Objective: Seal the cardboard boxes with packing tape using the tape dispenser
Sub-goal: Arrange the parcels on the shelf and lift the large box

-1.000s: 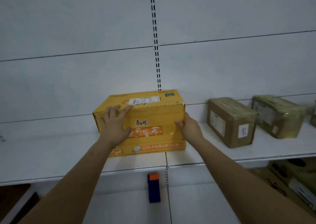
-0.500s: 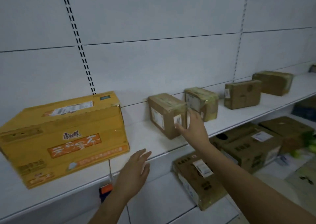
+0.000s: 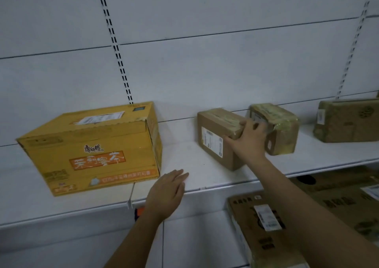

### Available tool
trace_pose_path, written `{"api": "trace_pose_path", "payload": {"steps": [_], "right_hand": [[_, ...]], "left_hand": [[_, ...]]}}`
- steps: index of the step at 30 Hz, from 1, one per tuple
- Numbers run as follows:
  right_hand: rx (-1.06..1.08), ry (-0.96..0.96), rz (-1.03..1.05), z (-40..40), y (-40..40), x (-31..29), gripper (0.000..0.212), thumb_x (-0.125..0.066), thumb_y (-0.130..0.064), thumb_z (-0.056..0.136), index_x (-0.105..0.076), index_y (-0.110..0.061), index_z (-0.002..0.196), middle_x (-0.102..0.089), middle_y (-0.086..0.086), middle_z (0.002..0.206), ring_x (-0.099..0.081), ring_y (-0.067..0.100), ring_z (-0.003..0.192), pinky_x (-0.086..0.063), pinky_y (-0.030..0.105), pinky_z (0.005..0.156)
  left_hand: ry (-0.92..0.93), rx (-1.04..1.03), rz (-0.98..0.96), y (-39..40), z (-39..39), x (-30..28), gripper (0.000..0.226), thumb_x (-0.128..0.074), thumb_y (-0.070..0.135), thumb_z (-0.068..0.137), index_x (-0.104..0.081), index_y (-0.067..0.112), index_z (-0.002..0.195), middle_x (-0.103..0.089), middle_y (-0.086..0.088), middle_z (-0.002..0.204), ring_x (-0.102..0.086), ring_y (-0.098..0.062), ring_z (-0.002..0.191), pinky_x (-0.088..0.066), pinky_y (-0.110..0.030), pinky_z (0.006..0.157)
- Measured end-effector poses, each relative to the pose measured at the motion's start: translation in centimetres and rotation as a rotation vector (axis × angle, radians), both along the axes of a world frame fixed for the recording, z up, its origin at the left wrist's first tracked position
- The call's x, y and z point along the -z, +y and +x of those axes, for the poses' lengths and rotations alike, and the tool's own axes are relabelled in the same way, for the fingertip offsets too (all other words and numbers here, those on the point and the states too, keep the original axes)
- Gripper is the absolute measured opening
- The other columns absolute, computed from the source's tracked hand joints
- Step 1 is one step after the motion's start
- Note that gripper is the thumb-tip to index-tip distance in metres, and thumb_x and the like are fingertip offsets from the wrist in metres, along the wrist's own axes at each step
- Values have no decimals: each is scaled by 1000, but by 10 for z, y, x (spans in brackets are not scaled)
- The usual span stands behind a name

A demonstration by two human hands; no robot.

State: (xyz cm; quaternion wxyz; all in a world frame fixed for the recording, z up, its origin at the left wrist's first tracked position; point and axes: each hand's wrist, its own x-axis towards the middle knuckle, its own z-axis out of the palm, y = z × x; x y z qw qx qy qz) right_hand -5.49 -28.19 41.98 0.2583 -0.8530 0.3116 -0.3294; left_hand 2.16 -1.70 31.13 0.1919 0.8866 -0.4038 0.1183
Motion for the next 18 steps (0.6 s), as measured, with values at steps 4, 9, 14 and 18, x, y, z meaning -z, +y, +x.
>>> {"api": "trace_pose_path", "payload": {"steps": [4, 9, 14, 18], "right_hand": [[-127, -242, 414, -2, 0, -6, 80, -80, -58, 64, -40, -18, 121, -35, 9, 130, -54, 24, 96, -53, 36, 87], [-136, -251, 1007, 9, 37, 2, 85, -71, -62, 73, -30, -13, 129, -40, 12, 129, -53, 32, 104, -57, 45, 78], [-293, 118, 750, 15, 72, 23, 91, -40, -75, 87, -28, -3, 143, -50, 17, 135, -52, 36, 120, -46, 40, 93], [-445, 162, 496, 11, 81, 29, 76, -37, -68, 93, -37, -4, 136, -57, 15, 128, -56, 27, 101, -43, 32, 80]], "left_hand": [[-12, -28, -15, 0, -3, 3, 64, -13, 54, 98, -36, 30, 153, -31, 6, 160, -20, -12, 150, -12, -26, 120], [62, -144, -111, 9, -12, 3, 71, -36, 56, 100, -8, 28, 159, -7, 7, 165, -11, -11, 152, -19, -28, 119], [208, -262, -392, 11, -25, -6, 81, -56, 57, 93, -20, 21, 155, -29, 1, 152, -28, -15, 139, -33, -42, 116], [325, -456, -705, 9, -20, -12, 83, -71, 49, 85, -27, 18, 148, -29, 1, 136, -37, -19, 128, -43, -46, 108]]}}
